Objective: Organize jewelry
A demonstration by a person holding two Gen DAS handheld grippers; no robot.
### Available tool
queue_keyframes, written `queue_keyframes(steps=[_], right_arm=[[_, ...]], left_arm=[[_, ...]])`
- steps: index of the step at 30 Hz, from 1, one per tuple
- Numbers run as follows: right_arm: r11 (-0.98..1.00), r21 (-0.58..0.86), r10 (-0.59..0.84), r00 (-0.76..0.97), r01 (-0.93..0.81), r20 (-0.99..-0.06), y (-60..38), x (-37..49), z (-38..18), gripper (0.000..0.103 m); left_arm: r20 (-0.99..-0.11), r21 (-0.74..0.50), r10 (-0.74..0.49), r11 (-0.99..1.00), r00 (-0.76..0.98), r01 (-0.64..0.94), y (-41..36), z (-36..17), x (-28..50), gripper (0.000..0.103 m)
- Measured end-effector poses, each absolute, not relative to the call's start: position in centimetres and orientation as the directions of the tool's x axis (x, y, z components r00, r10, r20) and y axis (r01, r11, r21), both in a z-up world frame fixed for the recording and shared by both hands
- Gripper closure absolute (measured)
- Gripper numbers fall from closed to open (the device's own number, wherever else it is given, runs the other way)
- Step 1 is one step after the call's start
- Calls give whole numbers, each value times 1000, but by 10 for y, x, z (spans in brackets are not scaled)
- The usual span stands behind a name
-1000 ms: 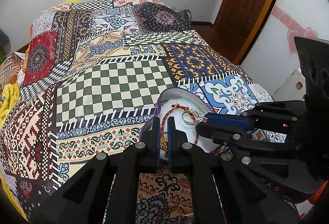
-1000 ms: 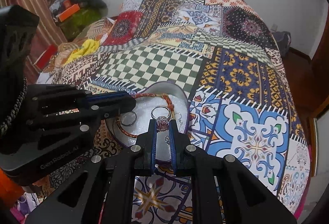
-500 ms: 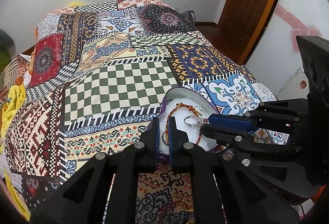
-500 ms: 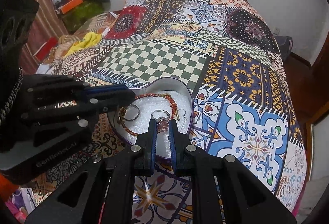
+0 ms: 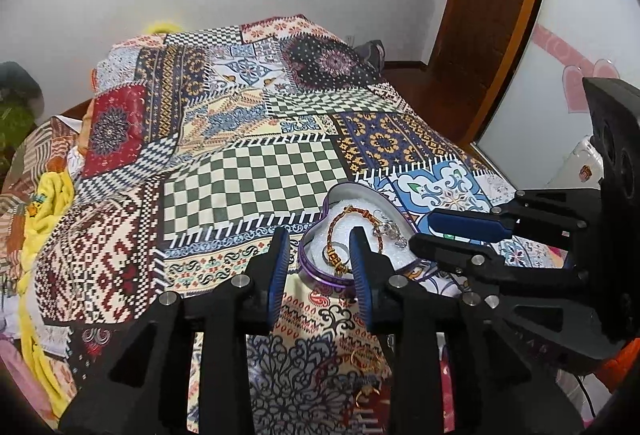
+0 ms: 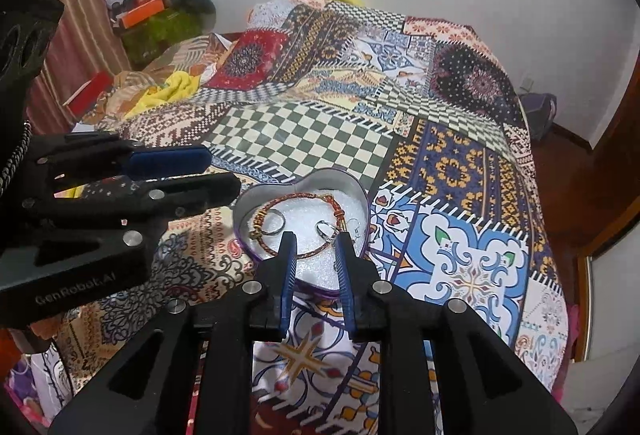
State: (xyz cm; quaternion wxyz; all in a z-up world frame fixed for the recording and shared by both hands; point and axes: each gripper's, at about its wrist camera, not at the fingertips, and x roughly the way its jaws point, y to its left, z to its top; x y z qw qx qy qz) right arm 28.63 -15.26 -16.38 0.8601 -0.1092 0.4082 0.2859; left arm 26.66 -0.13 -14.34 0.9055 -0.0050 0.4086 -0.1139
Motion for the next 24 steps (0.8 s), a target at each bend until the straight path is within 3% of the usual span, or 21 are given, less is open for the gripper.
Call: queue_keyframes(steps=[6,11,24], right_arm=[[821,35,397,525,-570,-753,-160,271,-149,84],[835,35,401,563,-550,-723,-167,257,-136,63],[843,30,389,570,-537,-724,-170,228,-137,63]], left_arm=[[-729,-81,-192,977,657,196,1,-128,245,73],[-719,-70,-178,980,671,184,6,-118,225,67],[-767,-51,-151,983,624,176,17,-136,188,63]])
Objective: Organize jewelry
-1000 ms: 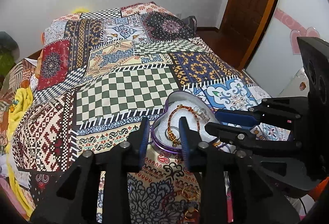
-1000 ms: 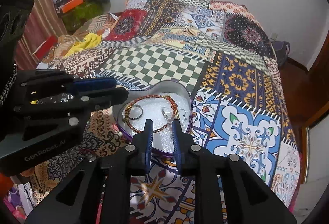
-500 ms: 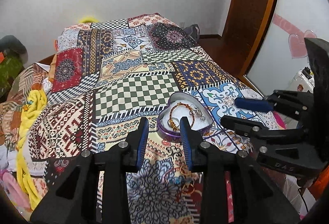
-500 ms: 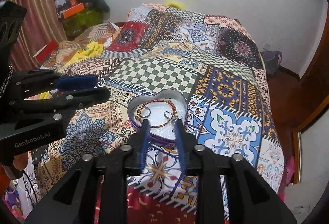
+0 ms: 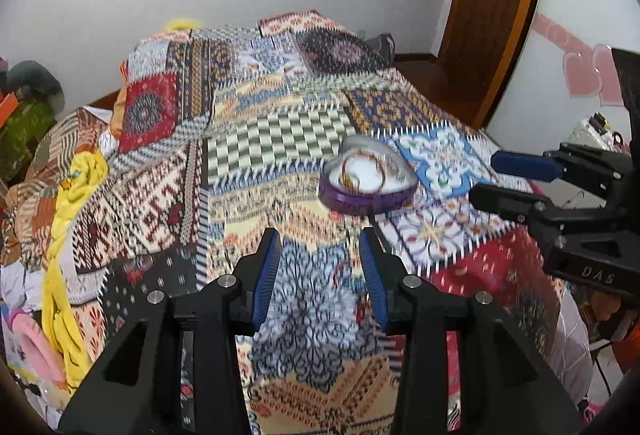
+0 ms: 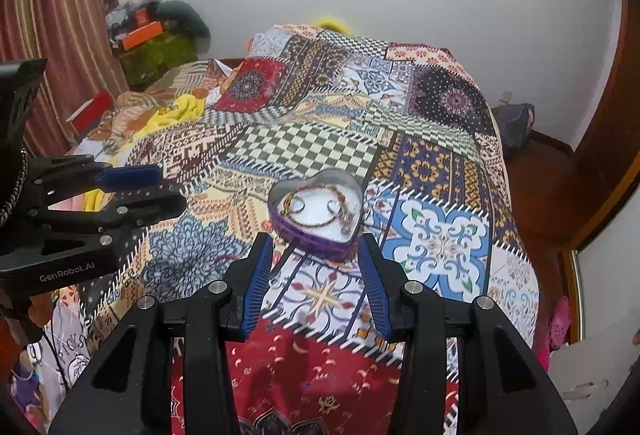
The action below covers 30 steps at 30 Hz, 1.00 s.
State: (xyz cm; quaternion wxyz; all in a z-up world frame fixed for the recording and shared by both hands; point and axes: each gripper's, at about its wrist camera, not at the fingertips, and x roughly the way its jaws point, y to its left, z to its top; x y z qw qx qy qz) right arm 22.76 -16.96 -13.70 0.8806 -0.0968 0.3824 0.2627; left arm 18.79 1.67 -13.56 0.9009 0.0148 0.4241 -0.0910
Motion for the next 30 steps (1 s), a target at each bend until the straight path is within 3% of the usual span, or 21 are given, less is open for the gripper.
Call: queue_keyframes(steps=[14,23,30], right_arm=[[845,48,355,494,-532,-794,-169,217,-176,63],[831,55,356,453,-553,-817,-161,221,-197,63],[824,74,374,442,-562,-815,-154,226,-202,63]], left_arm=[[-827,-78,-164,981,538,179,15,-190,192,63],[-831,-209,-271,962,485,178,15,-210,208,65],[-826,-213,-277,960,492,183,13,-216,212,67]])
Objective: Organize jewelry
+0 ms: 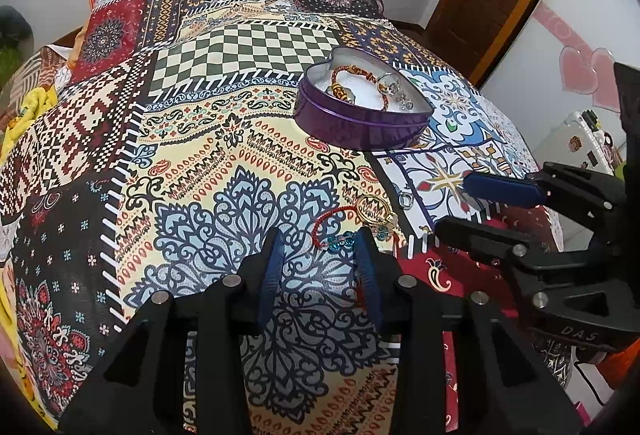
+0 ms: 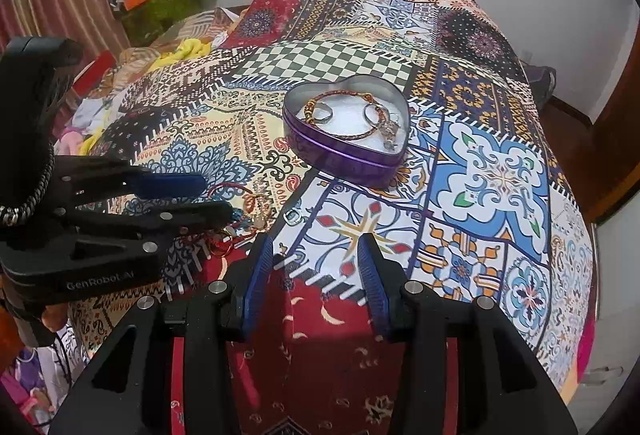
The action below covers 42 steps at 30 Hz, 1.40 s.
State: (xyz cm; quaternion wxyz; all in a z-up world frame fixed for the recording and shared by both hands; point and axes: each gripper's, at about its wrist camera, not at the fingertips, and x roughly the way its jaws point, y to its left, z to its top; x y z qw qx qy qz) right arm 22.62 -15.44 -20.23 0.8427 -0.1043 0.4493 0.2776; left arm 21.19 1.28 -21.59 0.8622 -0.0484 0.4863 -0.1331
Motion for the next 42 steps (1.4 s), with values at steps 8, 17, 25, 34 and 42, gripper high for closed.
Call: queue_keyframes(steps=[8,17,25,34,42], right_arm=[[810,82,386,423,-581,-820,-148,227,-206,64],[788,99,406,394,-607,-824,-140,229,-203,82],[757,121,420,337,-642,-843,-121,230,-210,88],[766,63,367,355,-639,-860,-107,242,-214,88],[772,26,347,387,-635,-854,-107,240,-212,93]], left_arm=[[-803,-232,-299,954,515,191,17,-215,213,93],[-767,-215,-278,960,578,177,24,-197,207,97],[-735,-203,-256,967,628,156,43,-178,193,97],[-731,-179,-238,971,639,156,44,-180,185,97],[-725,-180,-242,970,645,161,43,-173,186,97]])
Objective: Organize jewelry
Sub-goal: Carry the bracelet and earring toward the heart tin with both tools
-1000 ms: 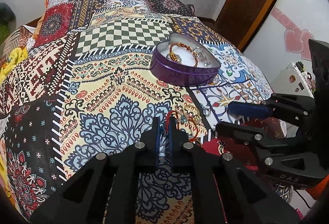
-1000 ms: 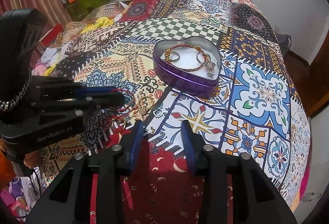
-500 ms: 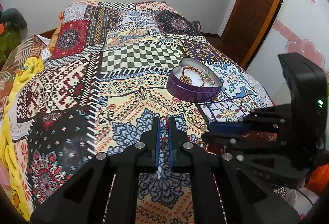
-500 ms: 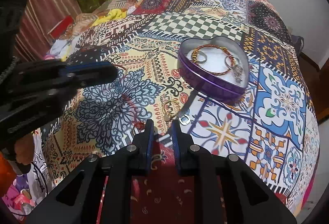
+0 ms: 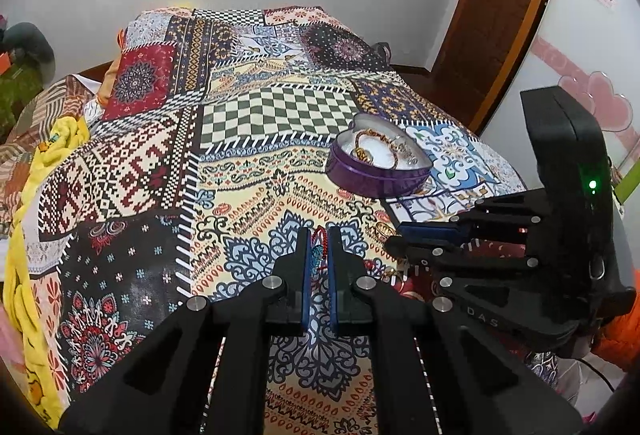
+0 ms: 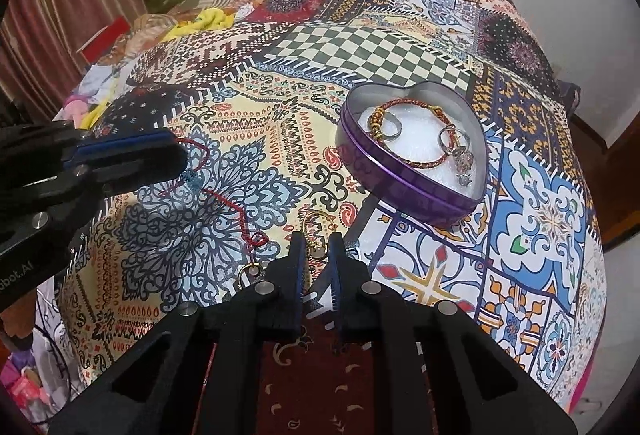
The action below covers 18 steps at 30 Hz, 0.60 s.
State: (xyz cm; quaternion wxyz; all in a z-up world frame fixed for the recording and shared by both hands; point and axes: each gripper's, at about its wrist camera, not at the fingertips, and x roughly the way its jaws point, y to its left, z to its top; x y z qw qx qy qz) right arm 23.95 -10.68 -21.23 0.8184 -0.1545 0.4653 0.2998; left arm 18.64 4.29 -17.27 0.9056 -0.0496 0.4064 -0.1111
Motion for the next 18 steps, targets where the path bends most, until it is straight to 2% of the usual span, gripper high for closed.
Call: queue_keyframes(steps=[18], right_arm=[[827,92,426,513,-554,-745,-156,239,-152,93]], left_arm=[[-637,-139,-243,970,732,201,18,-108,195,97]])
